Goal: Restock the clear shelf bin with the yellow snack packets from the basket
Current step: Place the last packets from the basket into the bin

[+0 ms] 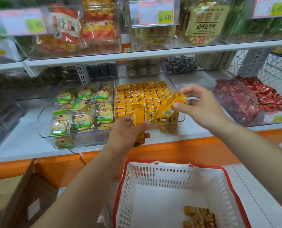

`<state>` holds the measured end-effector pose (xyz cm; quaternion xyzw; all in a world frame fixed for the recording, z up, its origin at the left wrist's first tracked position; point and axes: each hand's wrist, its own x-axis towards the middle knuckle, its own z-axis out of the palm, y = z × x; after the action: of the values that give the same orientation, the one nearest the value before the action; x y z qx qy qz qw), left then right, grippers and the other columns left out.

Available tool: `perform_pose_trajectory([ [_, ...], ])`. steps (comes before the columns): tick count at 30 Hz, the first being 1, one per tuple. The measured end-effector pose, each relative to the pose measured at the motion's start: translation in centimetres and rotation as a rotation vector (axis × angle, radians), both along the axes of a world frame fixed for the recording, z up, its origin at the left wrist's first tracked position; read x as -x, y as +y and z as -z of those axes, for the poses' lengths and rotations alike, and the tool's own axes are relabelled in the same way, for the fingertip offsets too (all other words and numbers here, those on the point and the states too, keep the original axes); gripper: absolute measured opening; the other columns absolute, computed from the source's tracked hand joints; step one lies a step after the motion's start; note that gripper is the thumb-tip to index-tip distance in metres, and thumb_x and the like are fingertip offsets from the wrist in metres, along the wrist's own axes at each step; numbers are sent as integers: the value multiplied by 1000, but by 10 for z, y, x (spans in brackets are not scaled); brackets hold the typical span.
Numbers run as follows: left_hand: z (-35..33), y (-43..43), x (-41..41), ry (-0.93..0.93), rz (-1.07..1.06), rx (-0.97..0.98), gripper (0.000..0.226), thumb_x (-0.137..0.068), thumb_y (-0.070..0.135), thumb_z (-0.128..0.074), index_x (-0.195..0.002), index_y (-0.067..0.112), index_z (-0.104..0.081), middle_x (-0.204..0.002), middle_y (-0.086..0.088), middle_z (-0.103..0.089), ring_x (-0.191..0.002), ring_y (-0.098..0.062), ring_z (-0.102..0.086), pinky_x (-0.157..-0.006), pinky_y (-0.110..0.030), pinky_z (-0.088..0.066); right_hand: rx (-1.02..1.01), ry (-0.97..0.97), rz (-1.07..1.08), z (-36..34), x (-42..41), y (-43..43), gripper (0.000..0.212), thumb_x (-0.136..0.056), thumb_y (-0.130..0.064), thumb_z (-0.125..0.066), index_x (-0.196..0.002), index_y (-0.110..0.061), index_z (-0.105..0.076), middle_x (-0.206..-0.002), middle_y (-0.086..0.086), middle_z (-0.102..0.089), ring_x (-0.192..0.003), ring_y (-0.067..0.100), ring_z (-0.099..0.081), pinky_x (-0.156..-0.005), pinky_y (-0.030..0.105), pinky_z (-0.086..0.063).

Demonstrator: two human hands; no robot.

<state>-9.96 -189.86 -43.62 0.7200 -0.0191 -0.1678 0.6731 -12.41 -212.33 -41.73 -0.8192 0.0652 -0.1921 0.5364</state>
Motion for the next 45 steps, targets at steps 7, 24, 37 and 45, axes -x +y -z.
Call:
perform_pose_trajectory([
  [7, -4, 5, -1, -2, -23, 45, 50, -91, 22, -74, -133, 3, -56, -112, -12, -73, -66, -8, -74, -57, -23, -61, 536, 139, -122, 4, -69, 3, 34, -75, -29, -85, -103, -27, -65, -105, -5, -64, -74, 0, -57, -65, 24, -42],
  [24, 3, 9, -8, 19, -11, -12, 33, -90, 25, -76, -117, 12, -62, -105, -9, -74, -70, -11, -76, -58, -23, -61, 1026, 335, -181, 36, -94, 16, 43, -76, -35, -83, -114, -26, -64, -116, -2, -60, -106, 20, -57, -87, 40, -53],
  [37, 14, -10, 11, -59, 276, -94, 20, -88, 13, -78, -107, 18, -73, -92, -6, -79, -89, -23, -76, -73, -29, -62, -10, 260, -239, 24, 36, 8, 21, -91, -31, -68, -112, -29, -63, -89, -5, -69, -77, 19, -68, -64, 27, -49],
  [45, 17, -34, 33, -150, 321, -114, 32, -82, 13, -84, -108, 28, -73, -100, 1, -76, -84, -15, -72, -71, -32, -60, -188, 324, -337, 19, 45, 6, 24, -95, -22, -64, -106, -1, -63, -82, 8, -66, -68, 20, -65, -55, 29, -51],
])
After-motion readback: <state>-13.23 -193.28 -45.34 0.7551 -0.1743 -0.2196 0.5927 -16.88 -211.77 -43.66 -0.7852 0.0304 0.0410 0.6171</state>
